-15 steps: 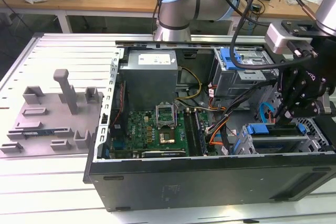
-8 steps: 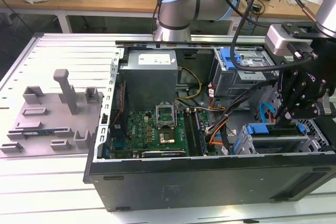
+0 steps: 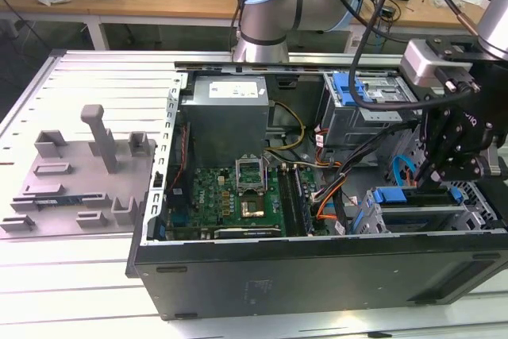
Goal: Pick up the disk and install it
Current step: 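Insert the second disk wire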
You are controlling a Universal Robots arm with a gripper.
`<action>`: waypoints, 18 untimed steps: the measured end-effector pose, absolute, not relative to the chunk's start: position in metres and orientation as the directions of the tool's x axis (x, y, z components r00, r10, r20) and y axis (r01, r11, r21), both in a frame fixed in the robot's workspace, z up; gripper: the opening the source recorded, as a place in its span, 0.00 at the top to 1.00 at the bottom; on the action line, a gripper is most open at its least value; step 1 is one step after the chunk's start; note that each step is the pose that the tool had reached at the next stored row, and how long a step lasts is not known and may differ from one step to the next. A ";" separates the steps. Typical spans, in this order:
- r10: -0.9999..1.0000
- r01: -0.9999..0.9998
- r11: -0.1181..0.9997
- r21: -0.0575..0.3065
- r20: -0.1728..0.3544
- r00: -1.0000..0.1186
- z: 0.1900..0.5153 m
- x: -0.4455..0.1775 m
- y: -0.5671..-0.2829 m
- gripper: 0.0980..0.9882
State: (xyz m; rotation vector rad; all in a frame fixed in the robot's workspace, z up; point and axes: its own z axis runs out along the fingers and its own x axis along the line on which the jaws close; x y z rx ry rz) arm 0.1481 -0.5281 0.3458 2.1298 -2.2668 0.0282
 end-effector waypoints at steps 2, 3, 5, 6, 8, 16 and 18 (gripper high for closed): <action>-0.997 -0.998 0.062 0.008 0.035 -0.062 0.345 0.148 -0.528 0.93; -0.997 -0.998 0.062 0.008 0.035 -0.062 0.344 0.148 -0.528 0.93; -0.997 -0.998 0.062 0.008 0.035 -0.062 0.343 0.148 -0.528 0.93; -0.997 -0.998 0.062 0.008 0.035 -0.062 0.342 0.148 -0.528 0.93; -0.997 -0.998 0.062 0.009 0.035 -0.062 0.340 0.148 -0.528 0.93; -0.997 -0.998 0.061 0.013 0.036 -0.061 0.355 0.148 -0.528 0.58; -0.998 -0.998 0.062 0.013 0.036 -0.061 0.357 0.148 -0.528 0.58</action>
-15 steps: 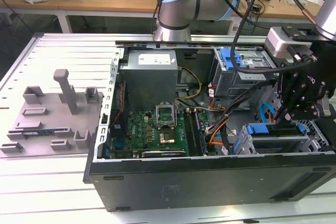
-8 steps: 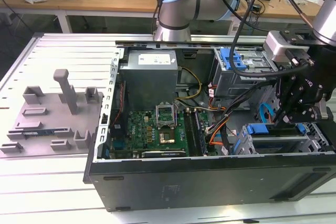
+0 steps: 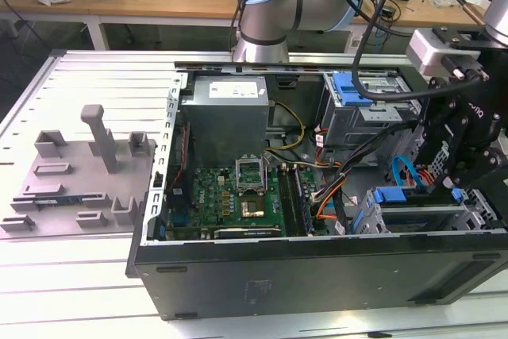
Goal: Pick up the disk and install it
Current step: 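Insert the second disk wire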
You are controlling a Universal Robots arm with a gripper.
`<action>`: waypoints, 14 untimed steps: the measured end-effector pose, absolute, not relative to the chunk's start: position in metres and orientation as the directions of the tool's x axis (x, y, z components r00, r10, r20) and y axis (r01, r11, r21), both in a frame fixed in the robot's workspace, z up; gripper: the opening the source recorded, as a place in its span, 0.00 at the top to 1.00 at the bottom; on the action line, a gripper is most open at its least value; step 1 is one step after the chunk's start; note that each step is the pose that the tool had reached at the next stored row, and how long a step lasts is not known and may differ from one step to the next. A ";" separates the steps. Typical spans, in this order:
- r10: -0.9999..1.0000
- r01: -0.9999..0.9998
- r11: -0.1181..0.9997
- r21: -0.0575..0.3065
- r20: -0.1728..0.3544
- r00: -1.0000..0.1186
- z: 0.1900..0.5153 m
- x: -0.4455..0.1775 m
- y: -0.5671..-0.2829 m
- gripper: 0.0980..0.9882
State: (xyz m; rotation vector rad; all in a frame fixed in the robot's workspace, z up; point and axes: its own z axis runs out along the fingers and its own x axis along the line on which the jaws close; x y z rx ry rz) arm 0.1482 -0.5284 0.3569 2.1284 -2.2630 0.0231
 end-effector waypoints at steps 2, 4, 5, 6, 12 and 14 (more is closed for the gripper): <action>-0.997 -0.998 0.061 0.013 0.036 -0.061 0.357 0.148 -0.528 0.50; -0.997 -0.998 0.062 0.013 0.036 -0.061 0.357 0.148 -0.528 0.50; -0.997 -0.998 0.062 0.013 0.036 -0.061 0.357 0.148 -0.528 0.50; -0.997 -0.998 0.062 0.013 0.036 -0.061 0.357 0.148 -0.528 0.50; -0.997 -0.998 0.061 0.013 0.036 -0.061 0.358 0.148 -0.528 0.50; -0.997 -0.998 0.062 0.013 0.036 -0.061 0.358 0.148 -0.528 0.52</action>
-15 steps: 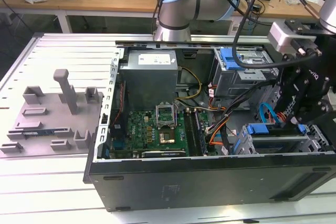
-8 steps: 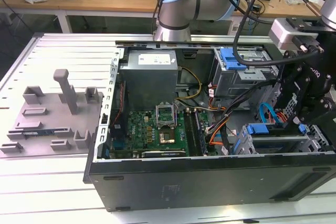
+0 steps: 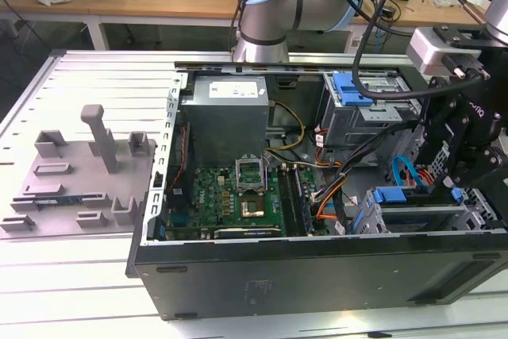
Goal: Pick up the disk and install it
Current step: 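Insert the second disk wire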
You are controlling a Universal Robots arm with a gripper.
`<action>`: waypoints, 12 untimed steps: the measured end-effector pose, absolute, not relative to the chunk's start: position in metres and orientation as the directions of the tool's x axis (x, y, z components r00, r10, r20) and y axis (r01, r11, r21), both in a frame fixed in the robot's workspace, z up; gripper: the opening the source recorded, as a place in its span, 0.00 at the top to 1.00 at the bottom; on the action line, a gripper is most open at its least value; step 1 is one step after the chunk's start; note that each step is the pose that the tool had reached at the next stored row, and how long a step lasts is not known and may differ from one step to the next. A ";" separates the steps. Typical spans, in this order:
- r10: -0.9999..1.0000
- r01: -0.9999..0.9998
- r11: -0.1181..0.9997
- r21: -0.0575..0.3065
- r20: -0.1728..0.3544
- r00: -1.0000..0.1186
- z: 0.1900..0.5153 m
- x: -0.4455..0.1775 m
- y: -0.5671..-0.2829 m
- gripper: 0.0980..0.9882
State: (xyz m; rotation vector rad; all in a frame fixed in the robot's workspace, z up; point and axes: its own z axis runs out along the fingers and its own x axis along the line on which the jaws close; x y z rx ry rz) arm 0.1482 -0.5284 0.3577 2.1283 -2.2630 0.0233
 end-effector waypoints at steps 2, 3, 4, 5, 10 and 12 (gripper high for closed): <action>-0.997 -0.998 0.061 0.013 0.036 -0.061 0.358 0.148 -0.528 0.59; -0.997 -0.998 0.061 0.013 0.036 -0.061 0.358 0.148 -0.528 0.67; -0.998 -0.998 0.061 0.013 0.036 -0.061 0.358 0.148 -0.528 0.74; -0.998 -0.998 0.061 0.013 0.036 -0.061 0.358 0.148 -0.528 0.74; -0.997 -0.998 0.062 0.013 0.036 -0.061 0.358 0.148 -0.528 0.99; -0.998 -0.998 0.061 0.013 0.036 -0.061 0.358 0.148 -0.528 0.99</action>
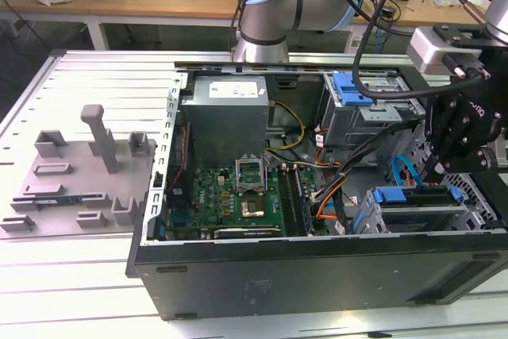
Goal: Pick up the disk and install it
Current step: 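Insert the second disk wire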
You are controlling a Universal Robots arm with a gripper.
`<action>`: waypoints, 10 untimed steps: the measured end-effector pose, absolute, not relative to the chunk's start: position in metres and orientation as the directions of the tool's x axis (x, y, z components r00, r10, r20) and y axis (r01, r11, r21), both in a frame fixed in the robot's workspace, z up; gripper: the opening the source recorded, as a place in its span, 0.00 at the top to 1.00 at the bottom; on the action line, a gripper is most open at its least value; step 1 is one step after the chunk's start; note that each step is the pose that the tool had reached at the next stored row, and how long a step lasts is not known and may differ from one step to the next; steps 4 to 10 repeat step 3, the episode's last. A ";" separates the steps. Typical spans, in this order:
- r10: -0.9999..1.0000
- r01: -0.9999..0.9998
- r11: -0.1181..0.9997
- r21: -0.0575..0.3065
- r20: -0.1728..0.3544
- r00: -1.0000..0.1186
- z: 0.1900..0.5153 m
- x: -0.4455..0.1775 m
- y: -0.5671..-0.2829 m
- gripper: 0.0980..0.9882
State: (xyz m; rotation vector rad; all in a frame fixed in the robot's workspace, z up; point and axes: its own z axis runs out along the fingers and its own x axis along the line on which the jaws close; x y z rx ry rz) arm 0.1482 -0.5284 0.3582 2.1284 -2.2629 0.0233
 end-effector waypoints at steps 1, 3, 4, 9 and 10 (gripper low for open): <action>-0.997 -0.998 0.061 0.013 0.036 -0.061 0.358 0.148 -0.528 0.99; -0.997 -0.998 0.061 0.013 0.036 -0.061 0.358 0.148 -0.528 0.99; -0.997 -0.998 0.061 0.013 0.036 -0.061 0.358 0.148 -0.528 0.99; -0.997 -0.998 0.061 0.013 0.036 -0.061 0.358 0.148 -0.528 0.99; -0.997 -0.998 0.061 0.013 0.036 -0.061 0.358 0.148 -0.528 0.99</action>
